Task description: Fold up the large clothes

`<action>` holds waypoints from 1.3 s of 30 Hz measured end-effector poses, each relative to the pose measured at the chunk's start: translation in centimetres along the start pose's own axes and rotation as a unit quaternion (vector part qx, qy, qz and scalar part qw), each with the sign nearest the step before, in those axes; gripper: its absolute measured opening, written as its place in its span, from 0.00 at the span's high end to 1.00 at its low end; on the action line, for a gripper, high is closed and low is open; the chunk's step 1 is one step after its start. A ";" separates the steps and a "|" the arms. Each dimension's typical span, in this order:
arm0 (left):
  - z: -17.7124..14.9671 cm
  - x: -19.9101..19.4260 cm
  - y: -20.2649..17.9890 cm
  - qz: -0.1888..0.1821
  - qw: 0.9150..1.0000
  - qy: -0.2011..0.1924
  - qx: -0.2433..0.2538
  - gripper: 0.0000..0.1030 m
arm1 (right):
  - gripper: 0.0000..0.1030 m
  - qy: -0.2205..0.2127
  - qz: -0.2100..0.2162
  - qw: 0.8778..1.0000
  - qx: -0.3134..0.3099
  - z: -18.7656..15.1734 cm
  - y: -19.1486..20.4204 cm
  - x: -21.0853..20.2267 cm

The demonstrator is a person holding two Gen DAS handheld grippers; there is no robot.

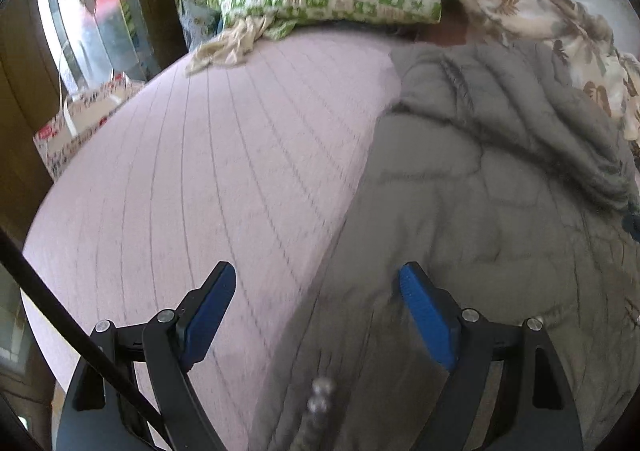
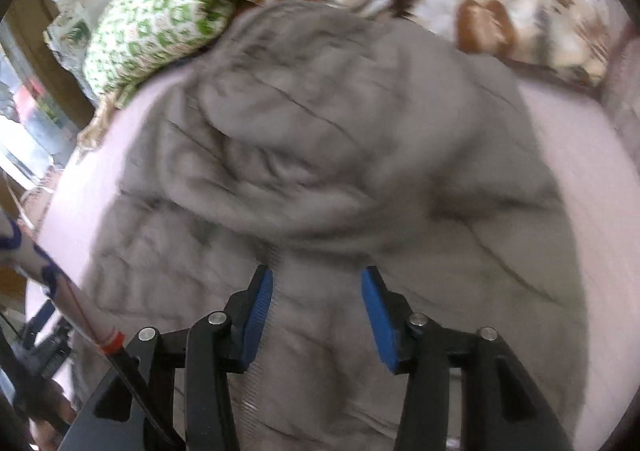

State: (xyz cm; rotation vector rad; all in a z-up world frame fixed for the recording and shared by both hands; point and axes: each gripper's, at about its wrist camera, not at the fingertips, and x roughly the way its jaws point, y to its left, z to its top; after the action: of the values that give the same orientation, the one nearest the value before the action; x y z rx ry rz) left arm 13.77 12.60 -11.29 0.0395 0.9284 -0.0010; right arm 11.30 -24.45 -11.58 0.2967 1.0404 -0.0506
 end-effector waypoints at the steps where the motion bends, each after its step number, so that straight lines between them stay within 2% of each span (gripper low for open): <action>1: -0.3 0.0 0.2 -0.003 1.000 0.003 -0.002 0.19 | 0.51 0.003 -0.003 1.000 0.005 -0.1 -0.3 0.2; 7: -1.0 0.0 0.4 0.001 1.000 -0.004 0.005 0.18 | 0.51 -0.004 -0.011 0.999 0.036 -3.5 -5.1 -2.8; 14: -1.9 0.5 0.6 -0.002 1.000 0.010 0.007 0.16 | 0.51 -0.022 -0.061 0.995 0.071 -7.7 -11.3 -7.3; 19: -2.3 0.7 0.3 0.006 1.000 0.010 0.018 0.15 | 0.43 -0.030 -0.076 0.988 0.133 -10.6 -16.5 -9.3; 22: -2.7 0.8 0.3 0.012 1.000 0.013 0.017 0.08 | 0.39 -0.030 -0.084 0.982 0.166 -12.2 -18.9 -9.8; 24: -3.0 1.2 0.8 0.005 1.000 0.022 -0.001 0.05 | 0.35 -0.022 -0.080 0.979 0.188 -13.4 -20.8 -9.6; 27: -3.2 1.5 1.6 -0.011 0.999 0.034 -0.022 0.02 | 0.34 -0.010 -0.071 0.974 0.216 -14.7 -22.4 -8.8; 31: -3.6 1.3 1.2 -0.008 1.000 0.027 0.003 0.02 | 0.29 -0.011 -0.027 0.965 0.261 -16.2 -24.0 -8.2; 34: -3.8 1.1 1.5 -0.016 0.999 0.030 0.001 0.02 | 0.25 -0.015 -0.009 0.962 0.274 -16.7 -24.4 -8.2; 37: -3.7 1.0 2.0 -0.033 0.999 0.042 -0.003 0.02 | 0.18 -0.017 0.015 0.960 0.277 -16.8 -24.3 -8.1; 39: -3.5 0.8 2.6 -0.062 0.996 0.056 -0.008 0.02 | 0.14 -0.015 0.035 0.960 0.277 -16.8 -24.1 -7.9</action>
State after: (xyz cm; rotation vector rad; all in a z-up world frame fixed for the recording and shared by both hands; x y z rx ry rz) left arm 11.46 15.30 -13.92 -0.0340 1.0412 -0.1074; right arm -11.19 -43.88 -18.00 0.8386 0.9699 -0.2850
